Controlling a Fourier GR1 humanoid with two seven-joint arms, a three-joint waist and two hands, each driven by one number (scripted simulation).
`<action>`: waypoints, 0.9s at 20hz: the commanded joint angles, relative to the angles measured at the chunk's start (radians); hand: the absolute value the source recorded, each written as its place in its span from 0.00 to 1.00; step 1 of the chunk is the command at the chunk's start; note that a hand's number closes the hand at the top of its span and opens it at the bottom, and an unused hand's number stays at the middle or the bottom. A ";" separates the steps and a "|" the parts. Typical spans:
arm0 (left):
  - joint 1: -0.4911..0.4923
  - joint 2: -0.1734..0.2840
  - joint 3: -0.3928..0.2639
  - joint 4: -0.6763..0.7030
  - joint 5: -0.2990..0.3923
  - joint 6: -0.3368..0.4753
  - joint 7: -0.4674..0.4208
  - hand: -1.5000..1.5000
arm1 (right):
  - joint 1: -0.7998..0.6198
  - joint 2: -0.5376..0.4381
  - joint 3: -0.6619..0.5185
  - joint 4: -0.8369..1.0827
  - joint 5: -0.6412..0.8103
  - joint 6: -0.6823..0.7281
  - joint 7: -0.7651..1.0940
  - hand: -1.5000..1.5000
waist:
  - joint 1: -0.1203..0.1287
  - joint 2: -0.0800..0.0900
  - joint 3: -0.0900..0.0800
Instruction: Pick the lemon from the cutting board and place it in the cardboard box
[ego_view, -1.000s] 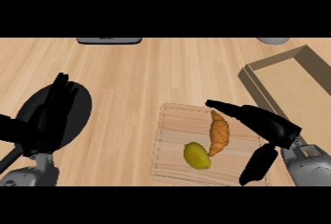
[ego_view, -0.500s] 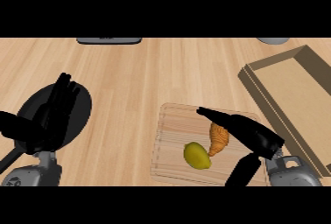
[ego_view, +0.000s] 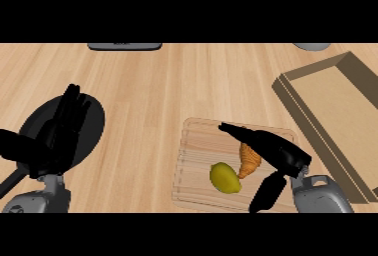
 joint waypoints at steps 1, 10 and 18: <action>0.077 -0.047 -0.070 -0.119 -0.053 0.036 0.053 0.50 | 0.001 -0.002 -0.011 0.060 0.055 -0.023 -0.068 0.00 | 0.003 0.000 0.000; -0.011 -0.019 0.035 0.032 -0.007 -0.040 -0.021 0.50 | -0.012 0.070 0.023 0.105 0.175 -0.051 -0.058 0.00 | 0.000 0.000 0.000; -0.011 -0.002 0.066 0.030 -0.011 -0.062 -0.021 0.50 | 0.014 0.074 0.025 0.172 0.219 -0.069 -0.159 0.00 | 0.000 0.001 0.000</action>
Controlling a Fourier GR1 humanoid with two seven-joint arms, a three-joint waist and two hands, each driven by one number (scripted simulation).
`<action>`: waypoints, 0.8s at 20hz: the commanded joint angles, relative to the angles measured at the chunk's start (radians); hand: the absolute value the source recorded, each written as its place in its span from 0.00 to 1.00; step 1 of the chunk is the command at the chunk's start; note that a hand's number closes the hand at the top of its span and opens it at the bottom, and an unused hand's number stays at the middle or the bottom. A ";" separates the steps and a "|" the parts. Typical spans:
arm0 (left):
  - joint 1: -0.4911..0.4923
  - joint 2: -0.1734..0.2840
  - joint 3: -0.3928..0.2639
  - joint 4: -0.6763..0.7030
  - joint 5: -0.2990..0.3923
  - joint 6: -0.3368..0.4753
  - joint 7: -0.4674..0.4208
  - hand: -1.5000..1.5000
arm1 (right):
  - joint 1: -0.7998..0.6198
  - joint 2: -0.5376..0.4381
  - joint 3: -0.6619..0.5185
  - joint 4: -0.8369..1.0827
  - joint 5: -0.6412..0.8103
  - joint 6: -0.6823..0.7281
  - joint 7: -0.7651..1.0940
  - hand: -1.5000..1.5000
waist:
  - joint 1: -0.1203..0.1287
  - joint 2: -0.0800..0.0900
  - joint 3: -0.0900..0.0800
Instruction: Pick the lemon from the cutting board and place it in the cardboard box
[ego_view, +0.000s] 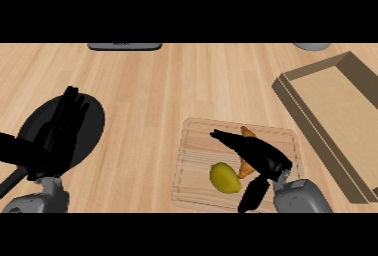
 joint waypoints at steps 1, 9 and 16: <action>0.065 -0.030 -0.054 -0.074 -0.039 0.006 0.021 0.50 | 0.013 0.042 0.024 -0.012 0.019 0.011 0.031 0.00 | 0.001 -0.001 0.000; 0.020 -0.027 0.002 -0.034 -0.015 0.010 0.035 0.50 | -0.012 -0.004 -0.017 0.150 0.085 -0.050 -0.131 0.00 | 0.001 0.000 0.000; 0.016 -0.022 0.002 -0.060 -0.028 -0.008 0.039 0.50 | 0.009 0.019 -0.013 0.121 0.117 -0.028 -0.127 0.00 | 0.000 0.000 0.000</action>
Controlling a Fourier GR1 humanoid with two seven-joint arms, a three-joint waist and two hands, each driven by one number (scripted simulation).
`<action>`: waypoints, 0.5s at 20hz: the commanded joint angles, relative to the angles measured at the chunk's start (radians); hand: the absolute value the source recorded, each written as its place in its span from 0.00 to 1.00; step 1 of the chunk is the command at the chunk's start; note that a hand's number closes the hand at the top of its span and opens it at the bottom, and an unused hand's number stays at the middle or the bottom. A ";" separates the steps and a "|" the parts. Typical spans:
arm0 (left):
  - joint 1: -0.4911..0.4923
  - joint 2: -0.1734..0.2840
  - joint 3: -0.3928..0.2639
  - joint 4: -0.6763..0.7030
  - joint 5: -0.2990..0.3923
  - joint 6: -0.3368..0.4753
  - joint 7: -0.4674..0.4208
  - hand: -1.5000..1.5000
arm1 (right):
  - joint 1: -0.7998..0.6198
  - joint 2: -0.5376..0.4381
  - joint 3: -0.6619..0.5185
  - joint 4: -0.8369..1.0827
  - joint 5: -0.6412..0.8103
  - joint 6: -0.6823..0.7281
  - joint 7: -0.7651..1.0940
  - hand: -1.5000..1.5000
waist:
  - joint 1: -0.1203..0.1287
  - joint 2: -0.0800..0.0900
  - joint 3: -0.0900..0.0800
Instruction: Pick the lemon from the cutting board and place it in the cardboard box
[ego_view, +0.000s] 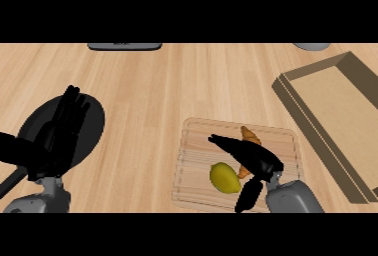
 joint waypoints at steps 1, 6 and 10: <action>-0.060 -0.013 0.017 0.129 -0.001 -0.010 -0.088 0.50 | 0.008 0.011 0.013 0.037 0.036 -0.038 -0.041 0.00 | -0.002 0.001 0.000; -0.039 0.036 0.057 0.048 0.044 -0.047 0.000 0.50 | 0.029 0.044 0.025 0.021 0.058 -0.067 -0.039 0.00 | 0.000 0.000 0.000; 0.014 -0.023 0.016 0.093 0.003 -0.029 -0.107 0.50 | 0.033 0.000 0.104 0.011 0.137 -0.109 -0.126 1.00 | -0.002 0.000 0.000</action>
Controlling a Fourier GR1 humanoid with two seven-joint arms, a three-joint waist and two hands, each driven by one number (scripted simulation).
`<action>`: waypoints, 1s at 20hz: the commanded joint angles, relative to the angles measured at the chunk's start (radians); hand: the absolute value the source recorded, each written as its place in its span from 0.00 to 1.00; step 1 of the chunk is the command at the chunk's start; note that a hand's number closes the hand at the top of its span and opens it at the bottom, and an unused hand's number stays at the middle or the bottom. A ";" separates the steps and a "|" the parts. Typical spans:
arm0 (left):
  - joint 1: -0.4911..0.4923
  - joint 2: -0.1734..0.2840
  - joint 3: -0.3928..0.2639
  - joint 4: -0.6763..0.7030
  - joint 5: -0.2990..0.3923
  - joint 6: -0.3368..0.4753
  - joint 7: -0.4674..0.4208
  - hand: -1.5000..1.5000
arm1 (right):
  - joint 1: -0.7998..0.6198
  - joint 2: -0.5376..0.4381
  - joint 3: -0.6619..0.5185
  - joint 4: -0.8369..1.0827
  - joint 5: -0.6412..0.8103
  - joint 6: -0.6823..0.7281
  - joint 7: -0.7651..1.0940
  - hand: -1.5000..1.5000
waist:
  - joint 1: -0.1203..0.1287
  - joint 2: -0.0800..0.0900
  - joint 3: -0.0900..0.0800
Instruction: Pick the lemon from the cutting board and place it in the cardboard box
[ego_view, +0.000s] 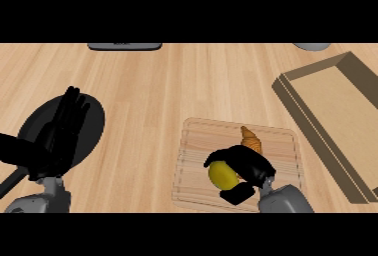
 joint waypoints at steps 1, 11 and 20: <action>-0.005 0.003 0.014 0.042 0.009 -0.017 -0.032 0.50 | -0.028 -0.038 0.006 0.058 0.049 -0.065 -0.115 1.00 | 0.000 0.001 0.000; 0.016 0.007 0.022 0.007 0.012 -0.015 -0.015 0.50 | 0.041 0.037 0.090 -0.086 0.212 -0.232 0.010 1.00 | -0.003 -0.001 0.000; -0.010 0.019 0.016 -0.068 0.017 -0.001 0.076 0.50 | 0.050 0.062 0.341 -0.318 0.453 -0.303 0.357 1.00 | -0.002 -0.004 0.000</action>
